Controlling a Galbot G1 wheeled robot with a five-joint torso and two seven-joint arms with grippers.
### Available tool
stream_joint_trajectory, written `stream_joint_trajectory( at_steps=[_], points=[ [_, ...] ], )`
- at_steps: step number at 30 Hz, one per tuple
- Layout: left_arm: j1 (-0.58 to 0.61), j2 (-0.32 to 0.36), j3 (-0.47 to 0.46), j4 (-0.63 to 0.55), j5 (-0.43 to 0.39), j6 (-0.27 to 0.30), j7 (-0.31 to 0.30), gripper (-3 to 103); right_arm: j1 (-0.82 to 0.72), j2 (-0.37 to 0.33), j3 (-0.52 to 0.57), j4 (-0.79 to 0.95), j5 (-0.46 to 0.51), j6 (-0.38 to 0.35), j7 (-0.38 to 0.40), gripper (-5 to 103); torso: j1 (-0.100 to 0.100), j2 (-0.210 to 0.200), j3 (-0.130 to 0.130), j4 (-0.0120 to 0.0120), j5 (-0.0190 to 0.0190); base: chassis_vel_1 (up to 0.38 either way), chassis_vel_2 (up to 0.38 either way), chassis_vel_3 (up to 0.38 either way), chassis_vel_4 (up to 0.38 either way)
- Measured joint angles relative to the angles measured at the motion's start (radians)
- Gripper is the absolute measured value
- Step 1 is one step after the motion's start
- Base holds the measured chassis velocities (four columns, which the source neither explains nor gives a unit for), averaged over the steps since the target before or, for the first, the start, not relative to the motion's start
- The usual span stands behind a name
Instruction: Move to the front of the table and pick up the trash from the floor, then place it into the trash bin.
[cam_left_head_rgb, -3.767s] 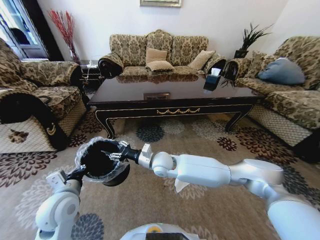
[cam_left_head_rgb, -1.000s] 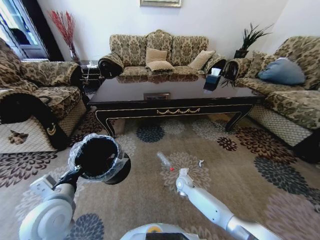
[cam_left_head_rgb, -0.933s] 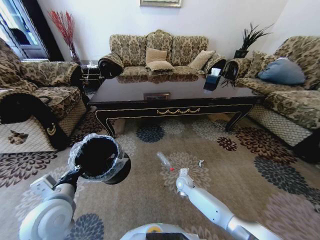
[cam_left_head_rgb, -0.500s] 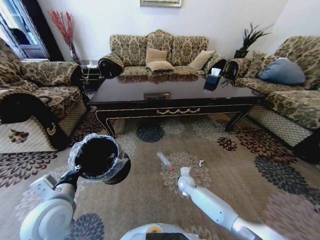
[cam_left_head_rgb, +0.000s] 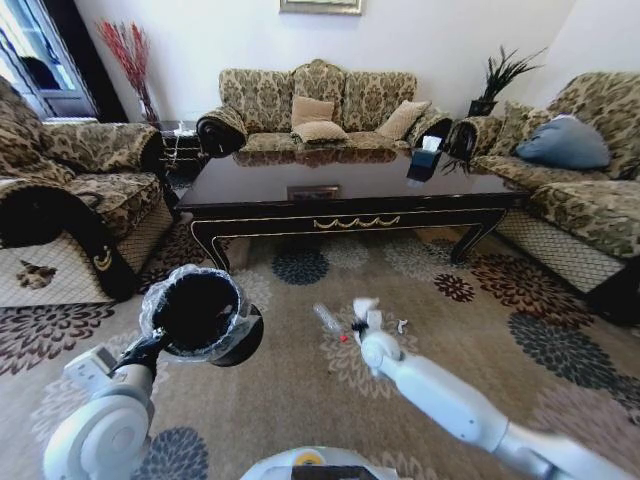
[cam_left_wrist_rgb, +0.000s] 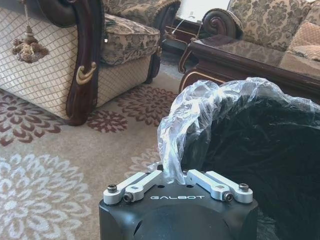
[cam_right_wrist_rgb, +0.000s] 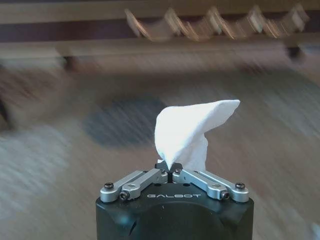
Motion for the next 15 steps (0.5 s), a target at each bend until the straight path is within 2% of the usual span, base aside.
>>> stream_joint_trajectory(
  at_steps=[1,2,6,9,11,15],
  points=[
    [-0.001,0.000,0.001,0.000,0.001,0.000,0.001,3,0.013,-0.003,-0.010,0.009,-0.004,0.012,-0.014,0,0.000,0.000,0.000,-0.0001,0.0001,0.000,0.000,0.000,0.000],
    [-0.004,-0.002,0.005,0.001,0.004,0.000,0.005,3,0.075,-0.009,-0.053,0.048,-0.017,0.065,-0.080,0,0.000,0.000,0.000,-0.0002,0.0001,0.000,0.000,0.000,0.000],
    [-0.007,-0.002,0.011,0.006,0.008,0.000,0.007,3,0.186,0.003,-0.130,0.091,-0.020,0.134,-0.156,0,0.000,0.000,0.000,-0.0001,0.0002,0.000,0.000,0.000,0.000],
    [-0.009,-0.002,0.014,0.010,0.009,0.000,0.008,3,0.245,0.025,-0.160,0.107,0.013,0.175,-0.179,0,0.000,0.000,0.000,0.0000,-0.0001,0.000,0.000,0.000,0.000],
    [-0.012,-0.002,0.018,0.018,0.013,0.000,0.009,3,0.309,0.061,-0.192,0.118,0.042,0.227,-0.197,0,0.000,0.000,0.000,0.0002,0.0002,0.000,0.000,0.000,0.000],
    [-0.016,-0.003,0.021,0.026,0.013,0.000,0.009,3,0.369,0.086,-0.228,0.130,0.049,0.281,-0.243,0,0.000,0.000,0.000,0.0000,0.0000,0.000,0.000,0.000,0.000]
  ],
)
